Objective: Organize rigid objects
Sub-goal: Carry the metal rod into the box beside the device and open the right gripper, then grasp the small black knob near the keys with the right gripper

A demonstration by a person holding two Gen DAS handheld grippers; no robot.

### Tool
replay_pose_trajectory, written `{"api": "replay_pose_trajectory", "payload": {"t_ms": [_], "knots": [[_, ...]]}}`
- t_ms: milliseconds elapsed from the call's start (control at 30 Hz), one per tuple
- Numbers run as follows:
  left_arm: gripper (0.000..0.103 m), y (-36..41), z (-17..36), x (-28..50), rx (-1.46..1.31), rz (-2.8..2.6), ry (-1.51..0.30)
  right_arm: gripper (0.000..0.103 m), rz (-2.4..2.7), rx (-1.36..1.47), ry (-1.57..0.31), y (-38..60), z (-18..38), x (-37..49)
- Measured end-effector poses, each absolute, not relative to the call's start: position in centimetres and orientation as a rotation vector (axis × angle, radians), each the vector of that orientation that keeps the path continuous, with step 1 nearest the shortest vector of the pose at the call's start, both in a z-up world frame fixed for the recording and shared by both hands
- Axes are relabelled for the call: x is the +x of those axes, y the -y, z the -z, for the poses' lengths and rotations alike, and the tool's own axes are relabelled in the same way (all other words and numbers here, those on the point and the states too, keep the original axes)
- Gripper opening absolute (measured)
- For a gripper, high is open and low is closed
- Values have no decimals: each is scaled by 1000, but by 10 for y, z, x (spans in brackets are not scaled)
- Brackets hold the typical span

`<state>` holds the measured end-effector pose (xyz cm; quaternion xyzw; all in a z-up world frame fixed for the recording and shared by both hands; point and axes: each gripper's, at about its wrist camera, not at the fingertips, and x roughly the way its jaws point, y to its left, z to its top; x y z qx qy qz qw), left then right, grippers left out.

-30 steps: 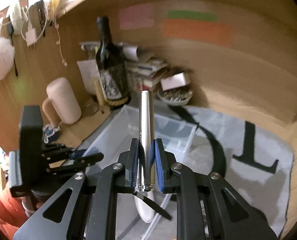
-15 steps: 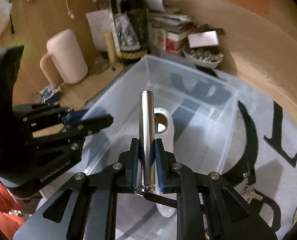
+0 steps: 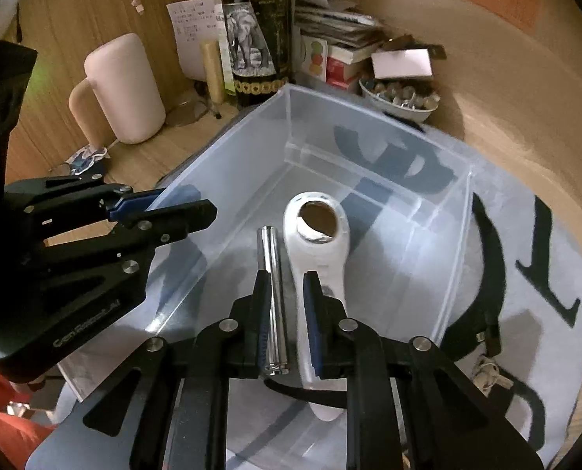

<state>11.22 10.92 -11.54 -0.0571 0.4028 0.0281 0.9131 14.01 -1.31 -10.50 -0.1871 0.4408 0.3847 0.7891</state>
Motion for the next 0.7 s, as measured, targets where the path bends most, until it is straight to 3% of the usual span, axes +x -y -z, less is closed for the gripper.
{"api": "replay_pose_trajectory", "payload": {"t_ms": [100, 467, 700], "knots": [[12, -109, 115, 112, -119, -57, -830, 17, -819, -385, -938, 18, 101, 142], [12, -109, 115, 112, -119, -57, -830, 56, -708, -293, -807, 60, 64, 149], [12, -109, 115, 112, -121, -56, -829, 62, -575, -246, -722, 102, 38, 161]]}}
